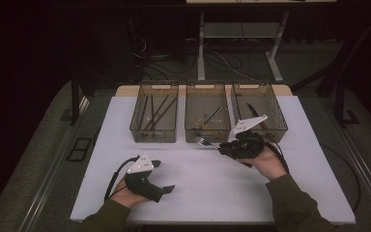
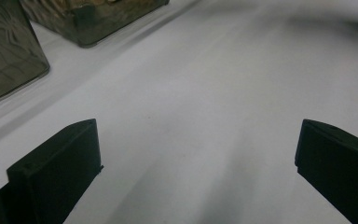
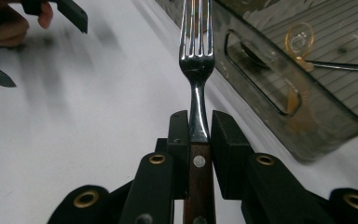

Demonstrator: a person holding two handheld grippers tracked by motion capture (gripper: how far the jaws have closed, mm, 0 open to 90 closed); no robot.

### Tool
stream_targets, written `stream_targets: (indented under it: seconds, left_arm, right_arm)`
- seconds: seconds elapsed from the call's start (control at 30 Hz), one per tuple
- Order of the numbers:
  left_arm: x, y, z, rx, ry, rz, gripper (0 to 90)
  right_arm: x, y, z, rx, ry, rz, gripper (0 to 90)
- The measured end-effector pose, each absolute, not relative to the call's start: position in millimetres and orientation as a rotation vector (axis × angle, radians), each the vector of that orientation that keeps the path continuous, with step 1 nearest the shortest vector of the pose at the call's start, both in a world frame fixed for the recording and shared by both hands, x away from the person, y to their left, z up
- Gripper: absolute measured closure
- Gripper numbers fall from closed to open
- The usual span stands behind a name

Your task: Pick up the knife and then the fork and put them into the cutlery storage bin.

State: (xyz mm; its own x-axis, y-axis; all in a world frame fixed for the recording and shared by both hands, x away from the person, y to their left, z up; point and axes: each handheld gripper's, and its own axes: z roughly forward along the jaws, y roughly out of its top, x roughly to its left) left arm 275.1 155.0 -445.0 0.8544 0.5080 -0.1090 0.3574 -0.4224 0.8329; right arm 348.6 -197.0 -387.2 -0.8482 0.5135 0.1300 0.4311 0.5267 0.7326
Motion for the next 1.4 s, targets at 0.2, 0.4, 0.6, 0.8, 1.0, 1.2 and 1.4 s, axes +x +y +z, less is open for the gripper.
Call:
stream_targets:
  seconds: [0.2, 0.4, 0.6, 0.8, 1.0, 1.2, 1.4]
  left_arm:
    - [274, 154, -444, 2.061, 0.624, 0.198, 0.0]
    - [274, 155, -444, 2.061, 0.624, 0.196, 0.0]
    - [275, 155, -445, 2.063, 0.623, 0.195, 0.0]
    - [275, 154, -445, 2.062, 0.631, 0.196, 0.0]
    - [275, 154, -445, 2.063, 0.630, 0.196, 0.0]
    - [275, 154, -445, 2.061, 0.632, 0.195, 0.0]
    - [275, 154, -445, 2.057, 0.634, 0.191, 0.0]
  right_arm:
    - [351, -207, -378, 0.838, 2.626, 1.243, 77.8]
    - [355, -221, -369, 0.873, 2.579, 1.260, 77.8]
    - [362, -233, -363, 0.910, 2.537, 1.273, 77.8]
    - [371, -242, -358, 0.948, 2.507, 1.261, 77.8]
    - [382, -253, -350, 0.996, 2.474, 1.248, 77.8]
    - [397, -263, -344, 1.035, 2.445, 1.215, 77.8]
    - [412, -270, -340, 1.080, 2.424, 1.169, 77.8]
